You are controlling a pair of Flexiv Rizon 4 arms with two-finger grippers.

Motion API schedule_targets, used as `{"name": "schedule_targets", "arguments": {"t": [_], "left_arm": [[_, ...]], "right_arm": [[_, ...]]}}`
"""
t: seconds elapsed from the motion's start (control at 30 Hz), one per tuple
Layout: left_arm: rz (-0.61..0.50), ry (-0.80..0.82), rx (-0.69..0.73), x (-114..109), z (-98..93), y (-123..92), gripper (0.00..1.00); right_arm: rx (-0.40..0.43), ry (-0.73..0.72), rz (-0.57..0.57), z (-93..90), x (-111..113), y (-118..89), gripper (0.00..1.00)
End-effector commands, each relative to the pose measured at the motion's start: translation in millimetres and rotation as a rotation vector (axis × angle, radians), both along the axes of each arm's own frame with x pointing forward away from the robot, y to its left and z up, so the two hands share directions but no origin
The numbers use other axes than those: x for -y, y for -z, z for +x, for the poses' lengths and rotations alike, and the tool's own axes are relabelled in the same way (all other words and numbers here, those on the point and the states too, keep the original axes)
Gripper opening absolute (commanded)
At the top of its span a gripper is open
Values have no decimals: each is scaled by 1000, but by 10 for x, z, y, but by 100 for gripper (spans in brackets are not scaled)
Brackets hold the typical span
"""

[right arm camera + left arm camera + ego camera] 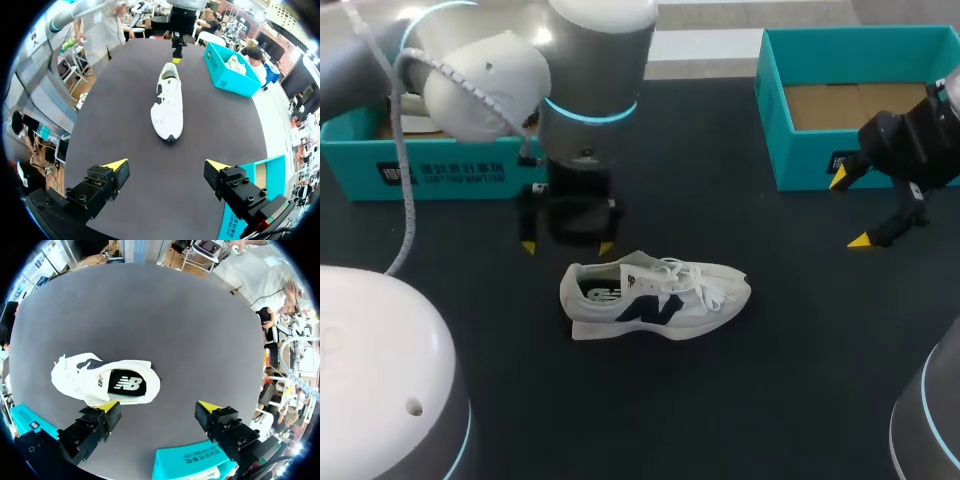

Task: Take the shoe out of the shoebox, open the shoe tongue, remove and reinsert the insole, then place the shoe into the shoebox

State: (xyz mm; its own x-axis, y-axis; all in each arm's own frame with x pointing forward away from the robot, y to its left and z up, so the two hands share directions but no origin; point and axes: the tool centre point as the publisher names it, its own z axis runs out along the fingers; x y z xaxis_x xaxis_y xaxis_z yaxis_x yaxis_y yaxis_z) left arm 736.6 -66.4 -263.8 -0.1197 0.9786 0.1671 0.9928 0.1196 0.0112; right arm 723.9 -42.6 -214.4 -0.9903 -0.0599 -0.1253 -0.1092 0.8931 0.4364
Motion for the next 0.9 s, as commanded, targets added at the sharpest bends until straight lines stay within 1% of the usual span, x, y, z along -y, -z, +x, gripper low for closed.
{"name": "schedule_targets", "arguments": {"t": [0.03,0.37,0.4,0.43,0.47,0.5,0.57,0.6,0.63,0.7,0.8,0.9], "left_arm": [[-147,9,18,-371,-47,-176,100],[-147,9,18,-371,-47,-176,100],[-170,-1,-16,-470,107,-228,100],[-156,-38,-74,-543,224,-255,100],[-144,-98,-103,-599,313,-263,100],[-209,-106,-124,-677,319,-280,100],[-235,-218,-133,-769,374,-288,100],[-280,-264,-160,-813,382,-296,100],[-300,-309,-194,-842,444,-296,100],[-346,-364,-211,-891,459,-295,100],[-411,-426,-223,-972,402,-310,100],[-478,-469,-267,-1052,326,-301,100]], "right_arm": [[-1,1,-3,5,-7,6,100],[-1,1,-3,5,-7,6,100],[-1,1,-3,5,-7,6,100],[-1,1,-3,5,-7,6,100],[-1,1,-3,5,-7,6,100],[-1,1,-3,5,-7,6,100],[-1,1,-3,5,-7,6,100],[-1,1,-3,5,-7,6,100],[-1,1,-3,5,-7,6,100],[-1,1,-3,5,-7,6,100],[-1,1,-3,5,-7,6,100],[-1,1,-3,5,-7,6,100]]}}
